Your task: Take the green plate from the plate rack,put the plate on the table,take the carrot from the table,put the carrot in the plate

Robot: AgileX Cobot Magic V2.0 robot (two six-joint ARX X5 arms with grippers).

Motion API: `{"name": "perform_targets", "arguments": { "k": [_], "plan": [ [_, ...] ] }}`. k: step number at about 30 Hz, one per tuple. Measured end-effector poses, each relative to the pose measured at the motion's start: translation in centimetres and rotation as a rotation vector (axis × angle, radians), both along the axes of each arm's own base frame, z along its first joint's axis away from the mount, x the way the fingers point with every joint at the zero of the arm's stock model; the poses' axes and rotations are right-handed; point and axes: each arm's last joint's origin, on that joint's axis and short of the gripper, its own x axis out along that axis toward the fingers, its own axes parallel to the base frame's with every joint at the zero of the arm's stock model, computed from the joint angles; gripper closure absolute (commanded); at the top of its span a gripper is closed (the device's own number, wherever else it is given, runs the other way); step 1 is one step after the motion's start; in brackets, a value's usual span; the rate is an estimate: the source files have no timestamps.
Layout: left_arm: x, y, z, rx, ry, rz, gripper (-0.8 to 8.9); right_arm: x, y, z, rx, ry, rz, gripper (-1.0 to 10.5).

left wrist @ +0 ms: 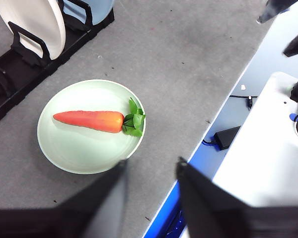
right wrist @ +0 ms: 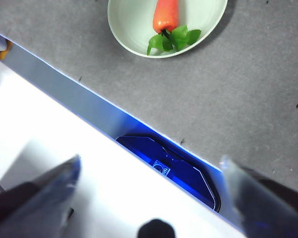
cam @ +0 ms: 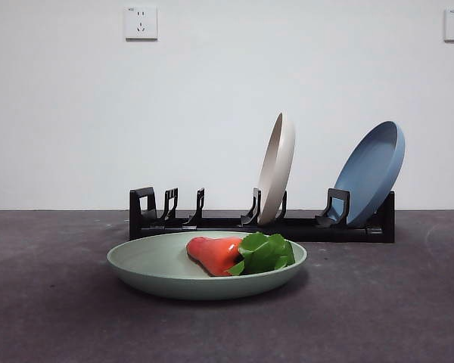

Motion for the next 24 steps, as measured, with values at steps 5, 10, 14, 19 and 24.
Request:
{"name": "perform_targets", "arguments": {
  "k": [5, 10, 14, 19, 24],
  "plan": [
    [-0.04, 0.06, -0.09, 0.010, 0.007, 0.000, 8.21, 0.04, 0.03, -0.01, -0.005, -0.005, 0.009, 9.5],
    [-0.03, 0.06, -0.09, 0.010, 0.006, 0.001, 8.15, 0.03, 0.02, -0.01, -0.006, -0.007, 0.011, 9.5],
    [-0.03, 0.06, -0.09, 0.010, 0.005, 0.002, 8.15, -0.02, -0.03, 0.02, -0.006, -0.012, 0.012, 9.5],
    [-0.03, 0.07, -0.09, 0.011, 0.005, 0.002, 8.15, -0.09, -0.10, 0.05, -0.004, -0.015, 0.013, 9.5],
    [-0.03, 0.07, -0.09, 0.011, 0.004, 0.003, 8.15, -0.09, -0.10, 0.05, -0.004, -0.015, 0.013, 9.5]
  ]
}}
